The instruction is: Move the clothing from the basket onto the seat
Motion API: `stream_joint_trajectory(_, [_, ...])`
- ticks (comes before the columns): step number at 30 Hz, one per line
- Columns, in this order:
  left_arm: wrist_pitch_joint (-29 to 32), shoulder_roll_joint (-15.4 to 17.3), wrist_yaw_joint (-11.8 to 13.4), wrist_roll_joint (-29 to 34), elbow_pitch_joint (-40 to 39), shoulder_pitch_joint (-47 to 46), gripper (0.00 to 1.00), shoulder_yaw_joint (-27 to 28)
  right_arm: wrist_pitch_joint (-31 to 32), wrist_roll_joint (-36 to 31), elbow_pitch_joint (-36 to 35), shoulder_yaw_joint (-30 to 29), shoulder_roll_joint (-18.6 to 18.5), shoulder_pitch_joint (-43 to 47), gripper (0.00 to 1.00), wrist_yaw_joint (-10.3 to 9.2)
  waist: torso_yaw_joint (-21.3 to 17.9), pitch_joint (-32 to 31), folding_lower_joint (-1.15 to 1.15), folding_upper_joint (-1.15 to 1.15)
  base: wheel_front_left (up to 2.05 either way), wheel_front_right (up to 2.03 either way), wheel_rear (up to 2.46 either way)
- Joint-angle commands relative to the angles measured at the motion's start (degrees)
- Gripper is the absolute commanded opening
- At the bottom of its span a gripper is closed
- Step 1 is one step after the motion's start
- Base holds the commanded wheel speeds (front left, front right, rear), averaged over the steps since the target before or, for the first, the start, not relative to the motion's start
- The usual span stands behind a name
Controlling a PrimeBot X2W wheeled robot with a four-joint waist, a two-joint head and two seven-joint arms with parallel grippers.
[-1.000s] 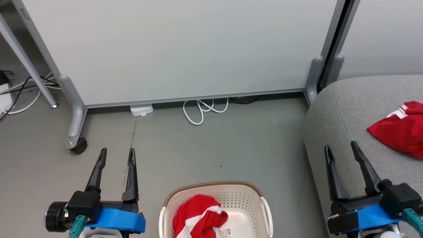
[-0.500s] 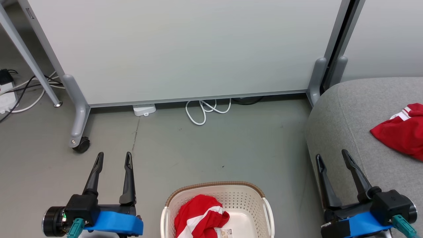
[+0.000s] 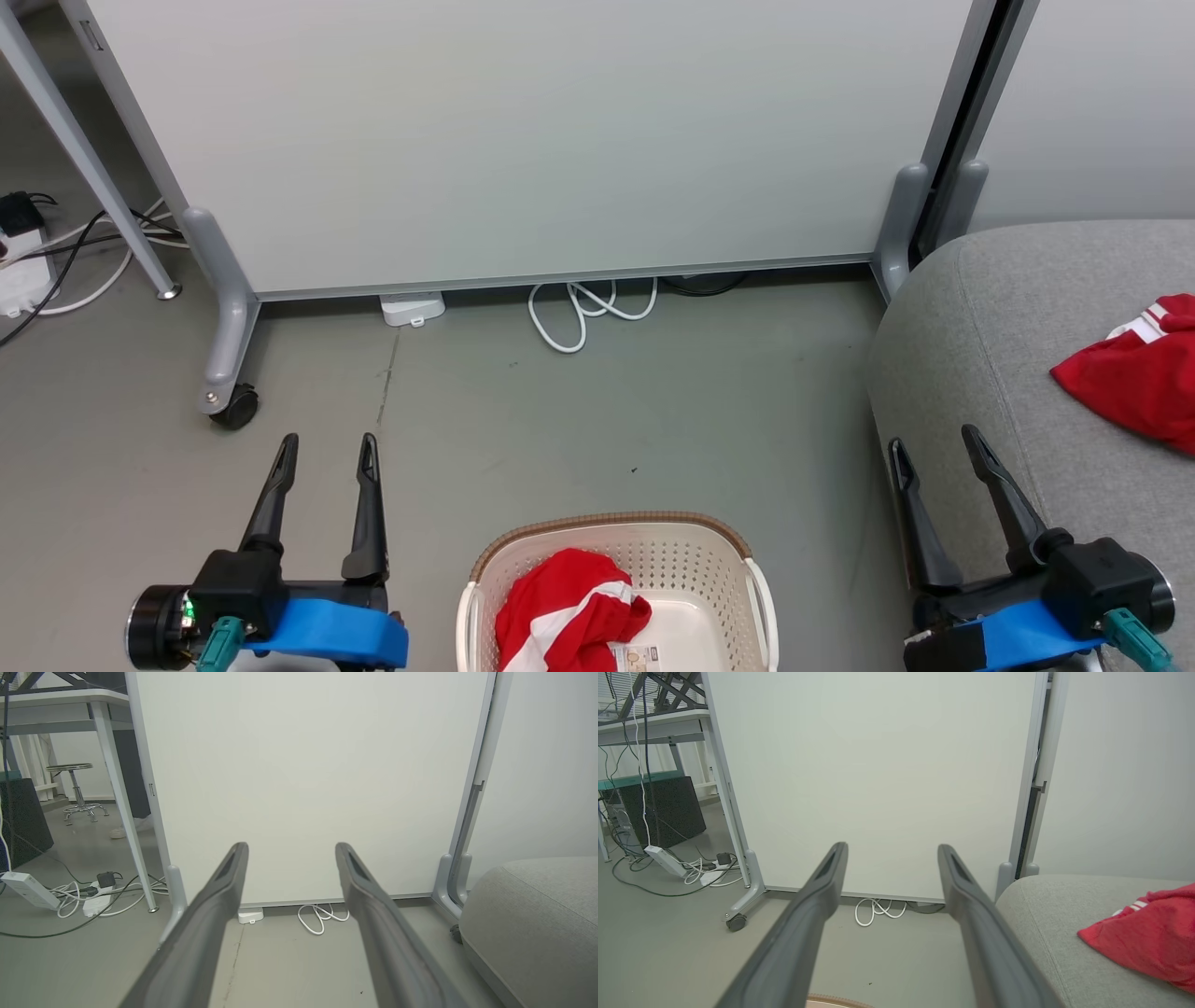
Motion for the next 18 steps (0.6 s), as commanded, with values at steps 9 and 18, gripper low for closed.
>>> stream_joint_trajectory(9, [-0.2, 0.9, -1.5, 1.3, 4.7, -5.1, 1.0, -3.6, -0.1, -0.4, -0.2, 0.1, -0.2, -1.3, 1.0, 0.03, -1.0, 1.6, 0.0, 0.0, 0.0, 0.0, 0.0])
stream_joint_trajectory(18, [-0.2, 3.7, -2.0, 0.1, 13.9, -14.7, 1.0, -12.0, -0.1, -0.3, -1.7, 0.6, -1.5, -5.1, 1.0, 0.03, -4.0, 7.8, 0.0, 0.0, 0.0, 0.0, 0.0])
